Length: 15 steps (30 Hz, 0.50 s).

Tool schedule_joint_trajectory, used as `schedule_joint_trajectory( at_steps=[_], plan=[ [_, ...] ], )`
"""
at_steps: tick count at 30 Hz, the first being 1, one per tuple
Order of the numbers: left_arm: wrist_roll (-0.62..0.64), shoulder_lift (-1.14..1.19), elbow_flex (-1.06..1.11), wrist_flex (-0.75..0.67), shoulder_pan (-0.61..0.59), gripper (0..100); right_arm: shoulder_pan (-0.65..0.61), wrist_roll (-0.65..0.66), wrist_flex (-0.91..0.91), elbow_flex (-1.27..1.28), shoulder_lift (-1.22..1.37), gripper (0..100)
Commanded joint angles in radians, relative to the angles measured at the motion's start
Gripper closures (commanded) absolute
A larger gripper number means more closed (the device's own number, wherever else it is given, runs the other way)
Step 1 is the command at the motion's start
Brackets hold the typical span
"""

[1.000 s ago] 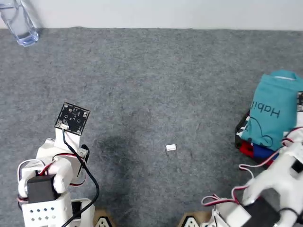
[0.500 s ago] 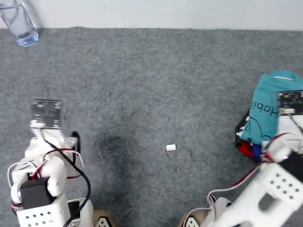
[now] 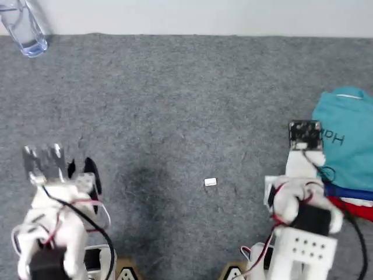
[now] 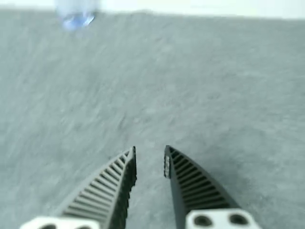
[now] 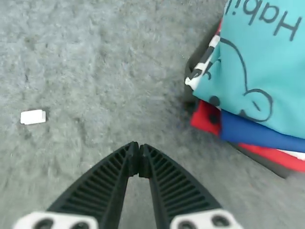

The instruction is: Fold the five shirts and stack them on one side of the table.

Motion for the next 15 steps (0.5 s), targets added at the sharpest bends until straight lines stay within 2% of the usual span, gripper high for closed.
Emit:
schedule_joint_trajectory(
  at_steps=[1, 7, 11, 15],
  plan=[
    [0.006, -0.152, 0.077, -0.041, 0.081, 91, -0.012, -0.029, -0.090, 0.130, -0.140, 99.1],
    [0.011, -0.255, 0.274, -0.083, 0.172, 91, -0.012, -0.038, -0.170, 0.342, -0.314, 99.1],
    [0.011, -0.293, 0.343, -0.107, 0.183, 91, -0.013, -0.038, -0.226, 0.512, -0.424, 99.1],
    [0.011, -0.296, 0.490, -0.196, 0.175, 91, -0.012, -0.038, -0.183, 0.609, -0.579, 99.1]
  ],
)
